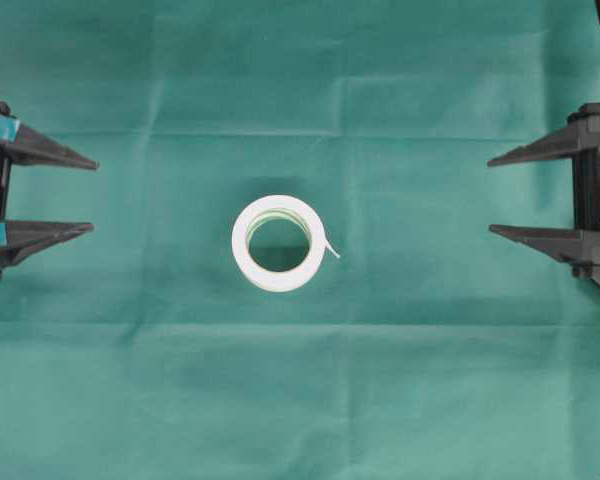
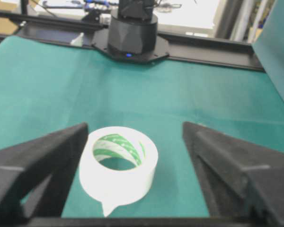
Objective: Peel off the duct tape with your right arm.
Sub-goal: 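Move the left gripper toward the white tape roll, then rotate the left gripper and close it on the tape roll's rim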
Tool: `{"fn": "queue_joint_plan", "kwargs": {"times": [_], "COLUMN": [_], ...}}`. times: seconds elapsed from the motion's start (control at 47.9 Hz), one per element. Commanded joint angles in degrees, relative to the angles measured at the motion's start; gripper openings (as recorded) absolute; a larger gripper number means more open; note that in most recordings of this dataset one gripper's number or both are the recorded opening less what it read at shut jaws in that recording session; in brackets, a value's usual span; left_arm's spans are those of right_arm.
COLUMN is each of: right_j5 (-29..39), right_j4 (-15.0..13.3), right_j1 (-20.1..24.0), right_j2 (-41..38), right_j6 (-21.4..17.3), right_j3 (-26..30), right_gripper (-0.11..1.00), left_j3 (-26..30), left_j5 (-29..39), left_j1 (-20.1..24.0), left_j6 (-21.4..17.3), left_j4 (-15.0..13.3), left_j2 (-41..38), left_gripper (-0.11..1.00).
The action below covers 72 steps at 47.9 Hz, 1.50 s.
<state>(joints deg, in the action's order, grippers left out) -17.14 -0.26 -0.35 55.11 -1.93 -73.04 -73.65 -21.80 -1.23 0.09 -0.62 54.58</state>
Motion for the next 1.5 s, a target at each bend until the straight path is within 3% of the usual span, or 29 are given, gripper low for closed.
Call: {"fn": "queue_joint_plan", "kwargs": {"times": [0.0,0.063,0.543,0.94,1.149,1.483], "right_j5": [-0.5,-0.6,-0.7,-1.7,-1.8,-1.9], "right_j4": [-0.1,-0.1,-0.3,-0.3,-0.3,-0.3], "right_j1": [-0.2,-0.1,-0.2,-0.2,-0.1,-0.1], "right_j2": [-0.3,-0.3,-0.4,-0.4,-0.4,-0.4], "right_j6": [0.0,0.0,0.0,0.0,0.0,0.0], "right_j3": [0.7,0.8,0.7,0.0,0.0,0.0], "right_gripper": [0.77,0.85,0.85,0.84,0.84,0.84], "left_j3": [1.3,2.0,16.7,24.7,26.5,33.0], "left_j5": [-0.8,-1.5,-6.9,-6.1,-0.4,21.7], "left_j1": [-0.2,-0.2,-0.7,-0.7,-0.7,-1.9], "left_j6": [0.0,0.1,-0.4,-0.5,-0.4,-0.5], "left_j4": [-0.2,-0.2,-0.2,-0.2,-0.2,-0.2], "left_j2": [-1.2,-3.0,-28.3,-39.0,-39.6,-39.8], "left_gripper": [0.97,0.98,0.98,0.98,0.98,0.98]}}
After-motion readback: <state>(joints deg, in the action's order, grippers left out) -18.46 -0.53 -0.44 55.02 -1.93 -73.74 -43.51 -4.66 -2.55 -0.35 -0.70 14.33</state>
